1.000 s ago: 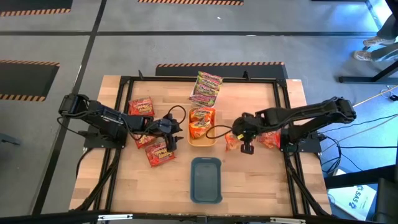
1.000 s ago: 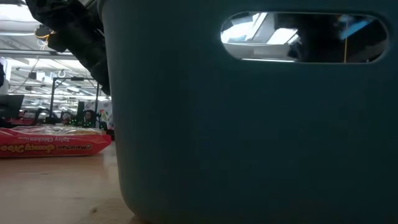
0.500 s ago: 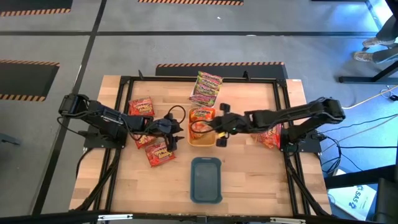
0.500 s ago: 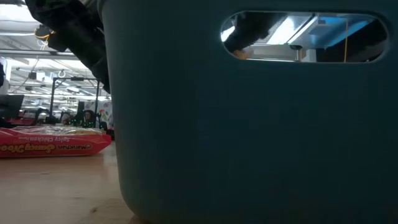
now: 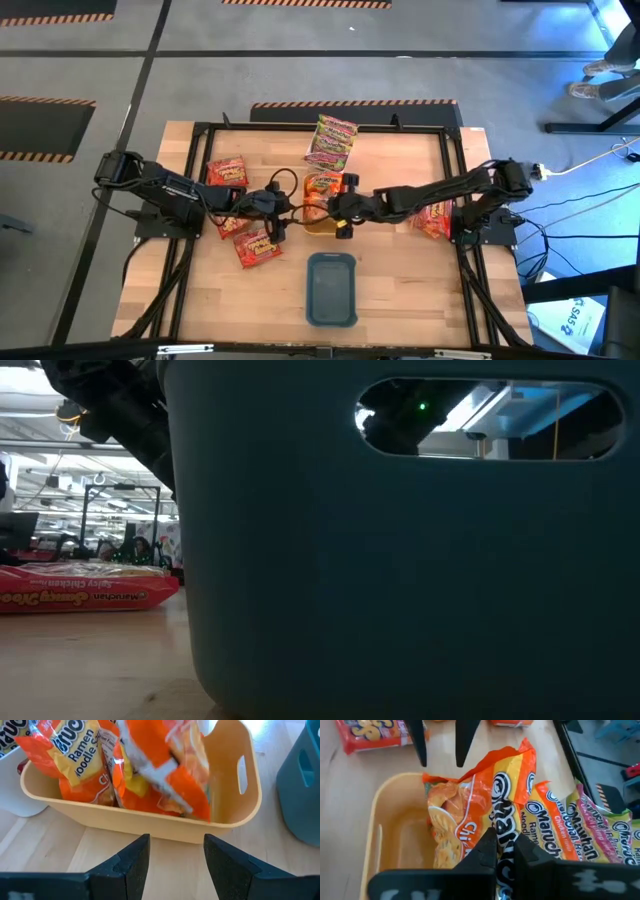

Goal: Sort Maruchan noodles
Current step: Put the yellow noodle pack into the yellow bin

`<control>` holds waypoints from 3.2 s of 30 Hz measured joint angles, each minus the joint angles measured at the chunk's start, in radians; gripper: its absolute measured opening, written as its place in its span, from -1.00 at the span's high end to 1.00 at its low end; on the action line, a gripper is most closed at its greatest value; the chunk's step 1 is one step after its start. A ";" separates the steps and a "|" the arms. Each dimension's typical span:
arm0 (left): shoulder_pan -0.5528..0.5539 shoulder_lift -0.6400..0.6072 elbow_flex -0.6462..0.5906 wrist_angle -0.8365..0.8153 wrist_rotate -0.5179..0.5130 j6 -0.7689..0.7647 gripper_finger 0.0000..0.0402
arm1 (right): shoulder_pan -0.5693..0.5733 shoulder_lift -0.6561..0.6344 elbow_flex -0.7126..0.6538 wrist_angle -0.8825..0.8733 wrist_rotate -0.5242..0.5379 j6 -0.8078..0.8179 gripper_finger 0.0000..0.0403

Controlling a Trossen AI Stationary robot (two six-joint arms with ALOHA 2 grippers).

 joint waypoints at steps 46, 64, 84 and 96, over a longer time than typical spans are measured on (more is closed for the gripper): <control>0.000 0.000 0.001 0.035 0.037 0.051 0.09 | 0.055 -0.254 0.043 -0.274 -0.273 0.252 0.01; 0.000 0.000 0.002 0.032 0.037 0.066 0.09 | -0.021 -0.410 -0.304 -0.826 -0.300 0.876 0.42; 0.000 0.000 0.001 -0.012 0.030 0.245 0.09 | 0.278 -0.410 -0.289 -0.866 -0.559 1.203 0.96; -0.001 0.000 0.001 -0.006 0.030 0.243 0.09 | 0.277 -0.409 -0.312 -0.980 -0.305 1.288 1.00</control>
